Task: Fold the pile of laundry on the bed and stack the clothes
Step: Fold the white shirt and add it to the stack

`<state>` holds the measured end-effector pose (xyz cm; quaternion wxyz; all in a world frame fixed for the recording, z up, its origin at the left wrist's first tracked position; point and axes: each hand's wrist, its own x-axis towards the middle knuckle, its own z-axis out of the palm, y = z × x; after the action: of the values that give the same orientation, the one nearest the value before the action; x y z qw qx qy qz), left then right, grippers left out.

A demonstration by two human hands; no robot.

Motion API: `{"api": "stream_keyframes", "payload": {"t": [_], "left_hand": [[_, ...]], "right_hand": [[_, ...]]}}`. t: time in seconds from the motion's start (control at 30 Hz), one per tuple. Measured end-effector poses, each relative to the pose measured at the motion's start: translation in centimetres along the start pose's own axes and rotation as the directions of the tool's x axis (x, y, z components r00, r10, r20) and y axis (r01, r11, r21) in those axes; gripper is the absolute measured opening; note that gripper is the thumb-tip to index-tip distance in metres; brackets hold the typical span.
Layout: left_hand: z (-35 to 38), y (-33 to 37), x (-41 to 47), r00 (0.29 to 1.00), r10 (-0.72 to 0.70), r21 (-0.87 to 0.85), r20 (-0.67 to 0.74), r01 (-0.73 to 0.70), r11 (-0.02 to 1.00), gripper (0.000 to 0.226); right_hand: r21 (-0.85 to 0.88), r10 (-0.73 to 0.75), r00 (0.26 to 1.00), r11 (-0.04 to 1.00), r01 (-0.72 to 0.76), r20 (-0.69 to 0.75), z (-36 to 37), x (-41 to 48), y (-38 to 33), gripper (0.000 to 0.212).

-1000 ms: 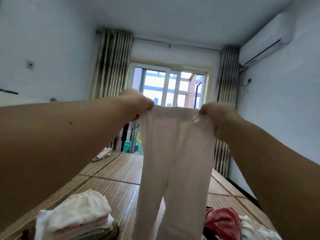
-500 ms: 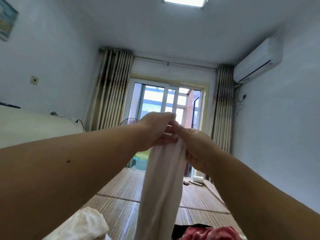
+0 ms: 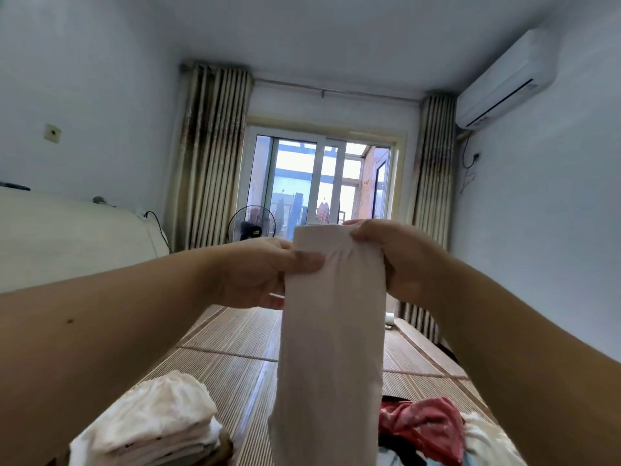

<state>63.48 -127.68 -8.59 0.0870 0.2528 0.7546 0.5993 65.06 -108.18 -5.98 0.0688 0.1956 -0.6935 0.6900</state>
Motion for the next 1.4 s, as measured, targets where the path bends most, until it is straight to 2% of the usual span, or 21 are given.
{"api": "stream_keyframes", "payload": {"t": [0.07,0.13,0.23,0.3,0.37,0.43,0.5,0.57,0.67,0.77,0.8,0.83,0.9,0.97,1.07,1.13,1.2,1.27,1.4], "left_hand": [[-0.4,-0.6,0.6,0.999,-0.032,0.045,0.016,0.031,0.998,0.033],[-0.6,-1.1,1.2,0.996,-0.089,0.180,-0.010,0.089,0.980,0.028],[-0.6,-2.6,2.9,0.985,-0.114,0.410,-0.131,0.158,0.898,0.015],[-0.5,-4.1,4.6,0.970,-0.110,0.498,-0.216,0.206,0.842,0.011],[-0.2,-5.9,6.5,0.956,-0.116,0.518,-0.269,0.245,0.820,0.011],[0.0,-7.9,8.6,0.949,-0.112,0.481,-0.294,0.249,0.841,0.017],[0.0,-9.5,10.8,0.942,-0.083,0.485,-0.325,0.242,0.840,0.018],[-0.8,-10.2,13.1,0.923,-0.014,0.525,-0.386,0.232,0.819,0.015],[-2.3,-9.1,15.9,0.837,0.189,0.542,-0.514,0.146,0.827,0.022],[-3.0,-6.3,17.0,0.688,0.433,0.547,-0.582,-0.062,0.835,0.023],[-3.3,-5.6,17.1,0.674,0.478,0.545,-0.563,-0.131,0.828,0.024],[-3.6,-5.1,17.2,0.690,0.492,0.535,-0.531,-0.177,0.826,0.027],[-4.3,-5.0,17.1,0.782,0.429,0.508,-0.451,-0.170,0.844,0.043],[-4.2,-6.1,16.4,0.852,0.337,0.492,-0.401,-0.110,0.864,0.047],[-2.4,-10.2,13.4,0.937,0.206,0.429,-0.283,-0.069,0.901,0.022],[-0.8,-15.6,10.9,0.978,0.069,0.434,-0.198,0.025,0.900,0.023],[1.4,-21.7,7.5,0.986,-0.091,0.458,-0.143,0.147,0.877,0.034],[3.5,-27.4,4.4,0.972,-0.225,0.498,-0.061,0.225,0.838,0.039],[8.5,-34.0,-1.7,0.875,-0.462,0.541,0.147,0.320,0.778,0.016]], "right_hand": [[-0.043,0.048,0.997,0.998,-0.045,0.060,-0.8,-0.1,0.4,0.021],[-0.136,0.145,0.986,0.982,-0.134,0.079,-1.4,-0.2,0.9,0.015],[-0.326,0.234,0.972,0.917,-0.230,-0.028,-2.3,0.5,2.8,0.023],[-0.449,0.198,0.974,0.864,-0.227,-0.113,-2.7,1.6,4.8,0.033],[-0.553,0.135,0.976,0.807,-0.209,-0.172,-2.9,3.2,7.0,0.034],[-0.588,0.100,0.970,0.780,-0.215,-0.221,-3.0,5.1,9.1,0.023],[-0.545,0.100,0.960,0.805,-0.233,-0.262,-3.0,7.1,10.8,0.007],[-0.501,0.048,0.960,0.845,-0.186,-0.275,-3.2,9.4,11.9,0.009],[-0.527,-0.183,0.936,0.850,-0.003,-0.302,-3.4,12.2,11.2,0.010],[-0.504,-0.339,0.886,0.852,0.145,-0.318,-3.4,13.5,8.9,0.015],[-0.500,-0.362,0.879,0.849,0.173,-0.311,-3.5,13.7,8.2,0.016],[-0.498,-0.377,0.878,0.845,0.194,-0.296,-3.5,13.8,7.6,0.017],[-0.504,-0.360,0.899,0.841,0.197,-0.249,-3.9,13.7,7.3,0.017],[-0.548,-0.285,0.939,0.825,0.139,-0.191,-4.4,12.4,8.4,0.017],[-0.559,-0.124,0.985,0.828,0.035,-0.121,-4.7,8.8,12.6,0.012],[-0.575,0.010,0.998,0.817,-0.046,-0.065,-4.7,5.3,16.8,0.006],[-0.601,0.200,0.980,0.784,-0.157,0.004,-4.4,1.2,21.5,0.003],[-0.621,0.379,0.924,0.739,-0.262,0.060,-4.3,-3.2,25.9,0.006],[-0.625,0.630,0.763,0.657,-0.422,0.147,-4.3,-10.0,31.4,0.009]]}}
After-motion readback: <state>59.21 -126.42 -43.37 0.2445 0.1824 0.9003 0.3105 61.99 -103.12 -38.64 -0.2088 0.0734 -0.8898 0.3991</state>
